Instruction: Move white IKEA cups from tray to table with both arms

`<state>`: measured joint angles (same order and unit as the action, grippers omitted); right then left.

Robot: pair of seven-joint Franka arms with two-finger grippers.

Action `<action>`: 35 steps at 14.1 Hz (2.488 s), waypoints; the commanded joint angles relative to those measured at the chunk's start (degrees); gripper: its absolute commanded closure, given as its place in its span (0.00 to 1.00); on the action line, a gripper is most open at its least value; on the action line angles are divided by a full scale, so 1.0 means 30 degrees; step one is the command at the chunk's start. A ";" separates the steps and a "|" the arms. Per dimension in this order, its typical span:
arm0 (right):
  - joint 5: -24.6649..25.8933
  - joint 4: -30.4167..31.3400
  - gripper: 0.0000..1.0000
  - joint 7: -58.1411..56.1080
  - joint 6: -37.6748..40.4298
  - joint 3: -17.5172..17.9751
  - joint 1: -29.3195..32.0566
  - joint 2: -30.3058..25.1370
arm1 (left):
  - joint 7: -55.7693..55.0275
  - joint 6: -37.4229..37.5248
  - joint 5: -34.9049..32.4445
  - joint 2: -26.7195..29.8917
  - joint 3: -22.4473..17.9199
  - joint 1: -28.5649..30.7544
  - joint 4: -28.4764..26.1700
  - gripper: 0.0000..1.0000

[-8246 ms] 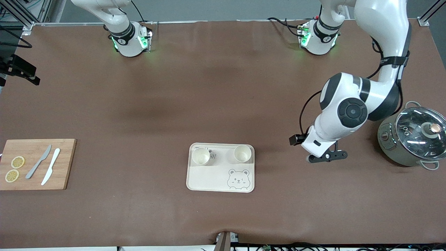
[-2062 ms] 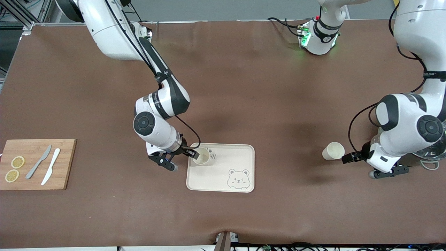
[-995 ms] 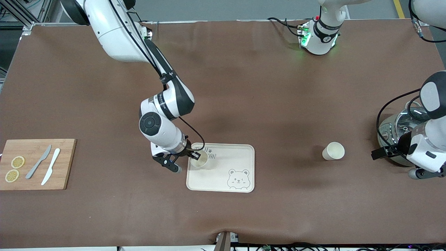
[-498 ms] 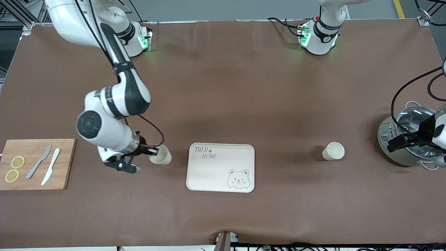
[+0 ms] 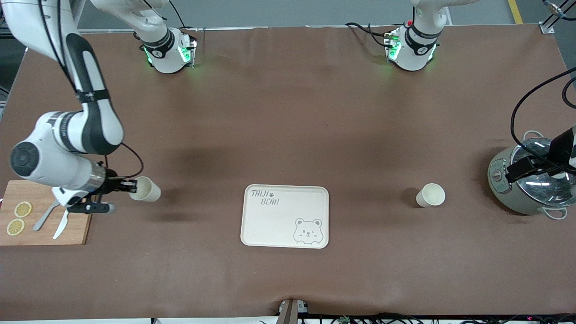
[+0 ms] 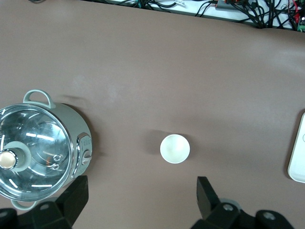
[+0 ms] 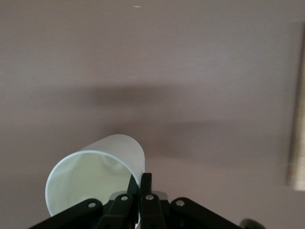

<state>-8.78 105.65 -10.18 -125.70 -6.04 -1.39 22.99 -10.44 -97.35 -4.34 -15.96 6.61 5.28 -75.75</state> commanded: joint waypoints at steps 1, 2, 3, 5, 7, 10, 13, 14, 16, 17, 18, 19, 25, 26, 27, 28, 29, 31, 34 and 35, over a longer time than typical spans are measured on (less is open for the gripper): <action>0.0203 0.2280 1.00 -0.1936 -0.2392 0.0402 0.0991 -0.0485 | 0.0228 0.0775 0.0362 0.0457 0.0081 0.0028 -0.0238 0.00; 0.0261 0.2458 1.00 -0.2374 -0.2601 0.0401 0.1078 -0.0311 | 0.0287 0.1012 0.0392 0.0690 0.0052 -0.0002 -0.0238 0.00; 0.0261 0.2431 1.00 -0.2958 -0.2748 0.0401 0.1282 -0.0048 | 0.0287 0.1130 0.0450 0.0751 0.0080 -0.0002 -0.0238 0.00; 0.0261 0.2431 1.00 -0.3606 -0.3391 0.0401 0.1605 0.0392 | 0.0346 0.1947 0.0655 0.1101 0.0198 -0.0002 -0.0413 0.00; 0.0261 0.2402 1.00 -0.3959 -0.3657 0.0401 0.2045 0.0715 | -0.0121 0.2738 0.0685 0.1132 0.0547 -0.0032 -0.0414 0.00; 0.0232 0.2431 0.99 -0.3931 -0.3980 0.0430 0.2133 0.1389 | -0.0181 0.3385 0.0685 0.1248 0.0783 -0.0031 -0.0502 0.00; 0.0115 0.1878 0.00 -0.3900 -0.3659 0.0431 0.2164 0.1332 | -0.0152 0.3358 0.0801 0.1717 0.1018 -0.0002 -0.0912 0.00; 0.0144 0.1787 0.00 -0.3901 -0.3397 0.0431 0.2134 0.1187 | -0.0181 0.3416 0.0831 0.2008 0.1163 -0.0002 -0.1086 0.00; 0.0115 0.0826 0.00 -0.3901 -0.2810 0.0431 0.2250 0.1039 | -0.0123 0.3387 0.1151 0.3118 0.1252 0.0085 -0.2342 0.00; 0.0144 -0.0311 0.00 -0.3930 -0.2199 0.0460 0.2280 0.1068 | -0.0094 0.3387 0.1560 0.3704 0.1224 0.0086 -0.2986 0.00; 0.0202 -0.1860 0.00 -0.3902 -0.0134 0.0460 0.2135 0.1068 | -0.0094 0.3387 0.1680 0.4377 0.1223 0.0086 -0.3717 0.00; 0.0232 -0.4051 0.00 -0.3814 0.2236 0.0460 0.2076 0.1126 | -0.0094 0.3387 0.1739 0.4935 0.1223 0.0086 -0.4363 0.00; 0.0614 -1.0833 0.00 -0.4017 0.7968 0.0489 0.1927 0.1097 | 0.0112 0.3299 0.2443 0.6493 0.1282 -0.0060 -0.5863 0.00; 0.0642 -1.1188 0.00 -0.3961 0.8263 0.0489 0.1755 0.0836 | 0.0141 0.3328 0.2443 0.6580 0.1427 -0.0032 -0.5863 0.00; 0.0729 -1.1221 0.00 -0.3757 0.8730 0.0460 0.1376 0.0167 | 0.0170 0.3329 0.2414 0.6581 0.1515 -0.0060 -0.5834 0.00; 0.0904 -1.1134 0.00 -0.3204 0.9721 0.0402 0.1024 -0.0623 | 0.0199 0.3358 0.2240 0.6552 0.1545 -0.0061 -0.5776 0.00; 0.1080 -1.1046 0.00 -0.2125 1.1094 0.0459 0.0963 -0.1414 | 0.0170 0.3358 0.2209 0.6552 0.1546 -0.0061 -0.5746 0.00; 0.1140 -1.1017 0.00 0.1151 1.3586 0.0489 0.0991 -0.2647 | 0.0141 0.3358 0.2150 0.6552 0.1546 -0.0061 -0.5746 0.00; 0.2449 -0.9357 0.00 0.2045 1.4626 0.0548 0.0527 -0.4898 | -0.0093 0.3358 0.2150 0.6552 0.1633 -0.0002 -0.5863 0.00; 0.3039 -0.8302 0.00 0.2075 1.4246 0.0548 0.0088 -0.6069 | -0.0094 0.3358 0.2150 0.6552 0.1662 -0.0002 -0.5863 0.00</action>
<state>-3.31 72.98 -6.04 -80.99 -4.73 0.97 11.60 -10.52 -86.76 1.77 2.35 10.87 4.61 -92.01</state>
